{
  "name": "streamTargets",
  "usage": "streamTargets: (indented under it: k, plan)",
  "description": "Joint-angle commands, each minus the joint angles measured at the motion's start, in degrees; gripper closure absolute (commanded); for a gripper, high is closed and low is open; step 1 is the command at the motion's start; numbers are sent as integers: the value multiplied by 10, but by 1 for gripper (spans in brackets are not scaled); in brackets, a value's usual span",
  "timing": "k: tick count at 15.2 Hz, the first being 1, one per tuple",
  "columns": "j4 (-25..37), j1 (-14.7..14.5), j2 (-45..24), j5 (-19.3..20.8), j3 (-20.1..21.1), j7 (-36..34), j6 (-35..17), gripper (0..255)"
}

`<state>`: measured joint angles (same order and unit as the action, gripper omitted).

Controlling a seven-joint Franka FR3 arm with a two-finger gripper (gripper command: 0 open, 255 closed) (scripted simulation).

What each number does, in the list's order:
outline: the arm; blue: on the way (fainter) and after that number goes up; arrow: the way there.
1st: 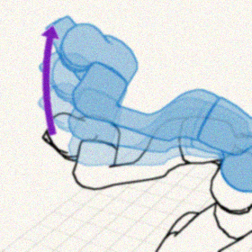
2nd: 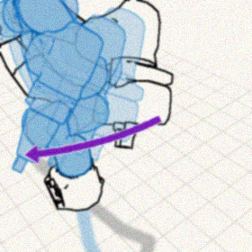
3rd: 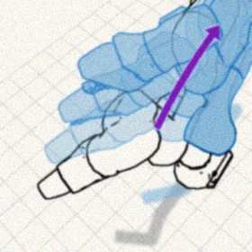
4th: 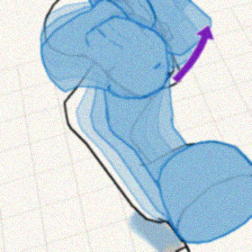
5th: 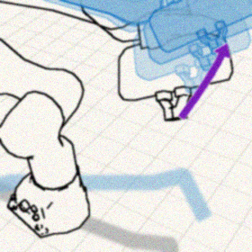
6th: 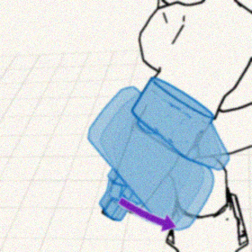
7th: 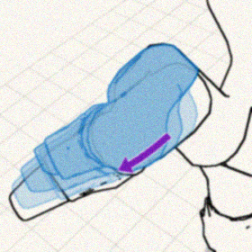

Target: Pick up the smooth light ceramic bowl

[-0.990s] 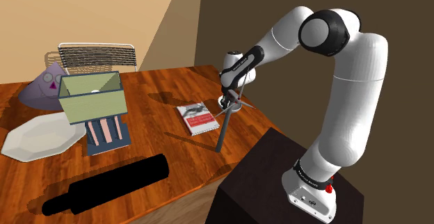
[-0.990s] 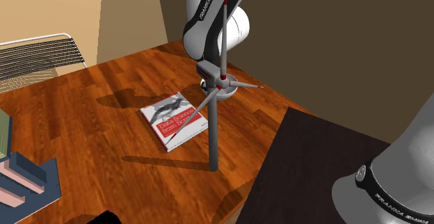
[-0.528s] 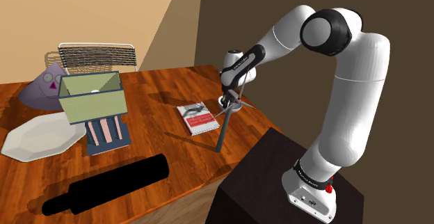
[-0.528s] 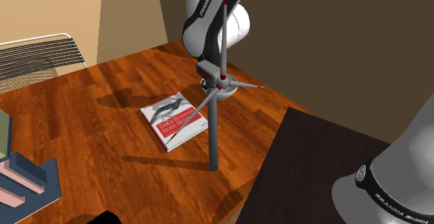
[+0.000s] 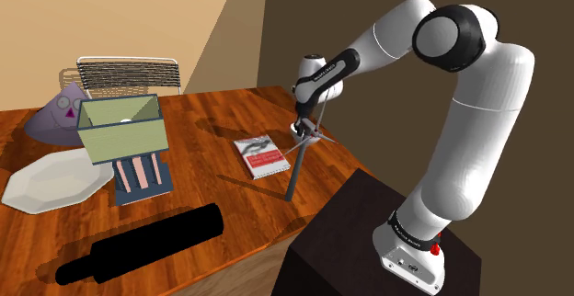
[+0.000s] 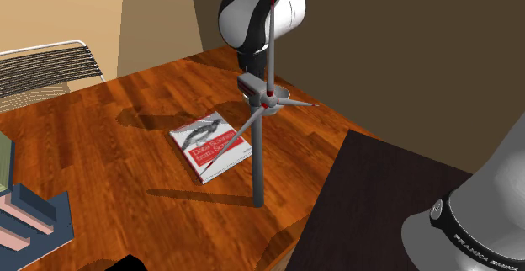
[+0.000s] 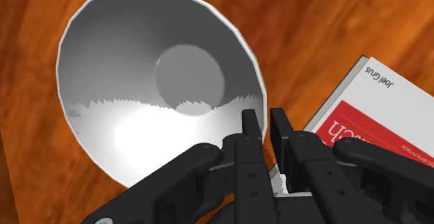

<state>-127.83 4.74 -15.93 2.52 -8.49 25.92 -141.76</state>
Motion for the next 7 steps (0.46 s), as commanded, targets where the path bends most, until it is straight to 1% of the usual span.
streamTargets:
  k: [1,5,7]
  plan:
    - [1,-2,11,2,0,-2,13,255]
    - [5,-3,35,5,-2,-3,41,255]
    - [6,-3,36,5,-2,-3,42,255]
